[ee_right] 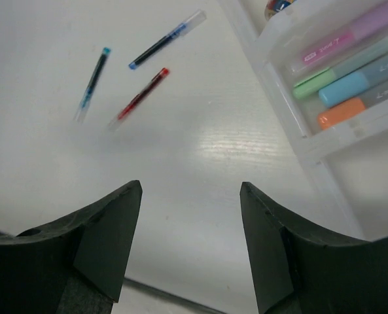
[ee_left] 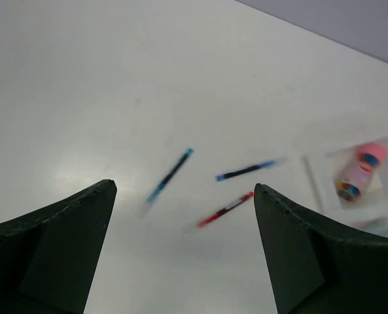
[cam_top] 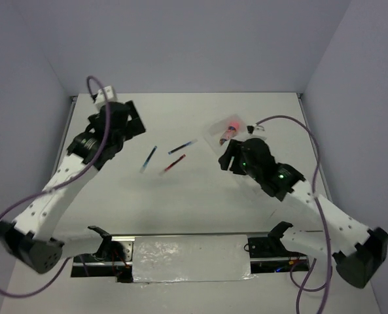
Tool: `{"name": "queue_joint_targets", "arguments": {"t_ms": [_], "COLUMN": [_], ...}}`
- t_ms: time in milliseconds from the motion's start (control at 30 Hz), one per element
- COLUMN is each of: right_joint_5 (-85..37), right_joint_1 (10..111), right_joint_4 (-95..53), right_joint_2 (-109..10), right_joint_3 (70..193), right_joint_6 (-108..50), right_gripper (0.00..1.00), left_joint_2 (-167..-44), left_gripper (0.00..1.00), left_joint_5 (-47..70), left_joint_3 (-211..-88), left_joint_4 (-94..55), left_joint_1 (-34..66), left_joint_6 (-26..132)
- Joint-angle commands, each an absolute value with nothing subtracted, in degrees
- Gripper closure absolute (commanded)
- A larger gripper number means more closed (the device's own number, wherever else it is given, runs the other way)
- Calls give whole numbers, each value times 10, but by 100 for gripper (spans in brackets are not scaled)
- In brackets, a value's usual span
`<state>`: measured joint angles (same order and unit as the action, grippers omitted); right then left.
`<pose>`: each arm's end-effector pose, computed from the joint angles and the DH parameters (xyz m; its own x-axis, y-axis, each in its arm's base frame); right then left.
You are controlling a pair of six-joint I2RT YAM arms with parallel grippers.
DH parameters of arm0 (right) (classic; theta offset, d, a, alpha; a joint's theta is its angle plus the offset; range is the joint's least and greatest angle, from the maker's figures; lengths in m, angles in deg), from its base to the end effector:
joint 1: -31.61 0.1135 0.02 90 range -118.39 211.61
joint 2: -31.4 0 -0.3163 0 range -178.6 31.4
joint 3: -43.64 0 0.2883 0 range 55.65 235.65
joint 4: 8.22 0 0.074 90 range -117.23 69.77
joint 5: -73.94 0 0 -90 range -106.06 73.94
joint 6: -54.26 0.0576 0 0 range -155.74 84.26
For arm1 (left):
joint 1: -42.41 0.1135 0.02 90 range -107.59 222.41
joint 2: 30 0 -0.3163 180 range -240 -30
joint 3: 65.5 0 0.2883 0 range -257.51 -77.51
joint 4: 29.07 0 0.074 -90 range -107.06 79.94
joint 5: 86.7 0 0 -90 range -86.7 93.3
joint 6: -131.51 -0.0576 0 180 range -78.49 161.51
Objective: Sort the stationery into containers
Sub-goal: Pick up the pen from the center of the board.
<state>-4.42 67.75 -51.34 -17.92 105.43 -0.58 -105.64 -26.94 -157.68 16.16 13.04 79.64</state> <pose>0.1744 0.1130 0.3491 -0.5885 0.2686 -0.7626 -0.1206 0.9035 0.4113 0.2988 -0.1348 0.4426 -0.3530 -0.4134 -0.8393 -0.2279 0.9080 -0.3515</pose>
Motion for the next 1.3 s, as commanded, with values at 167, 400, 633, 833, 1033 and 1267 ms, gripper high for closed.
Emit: {"name": "queue_joint_targets", "arguments": {"t_ms": [167, 400, 633, 833, 1033, 1267], "right_joint_5": [120, 169, 146, 139, 138, 112], "right_joint_1": [777, 828, 849, 848, 845, 844], "right_joint_4": [-417, -648, -642, -657, -704, -627], "right_joint_2": [-491, -819, -944, -997, -1049, -961], "right_joint_3": [1193, 1505, 1605, 1629, 1657, 1491], "right_joint_6": [190, 290, 320, 333, 336, 319], "right_gripper": [30, 33, 36, 38, 52, 94], "left_joint_2": [-827, -718, -710, -709, -680, -676], "left_gripper": [1, 1, 1, 1, 1, 1], "left_joint_5": [-314, -299, -264, -254, -248, -248], "left_joint_3": [-1427, -1322, -1309, -1310, -1304, -1304], "left_joint_4": [345, 263, 243, 243, 237, 236], "left_joint_1": [155, 155, 160, 160, 159, 159], "left_joint_6": [747, 685, 672, 671, 669, 669]}}
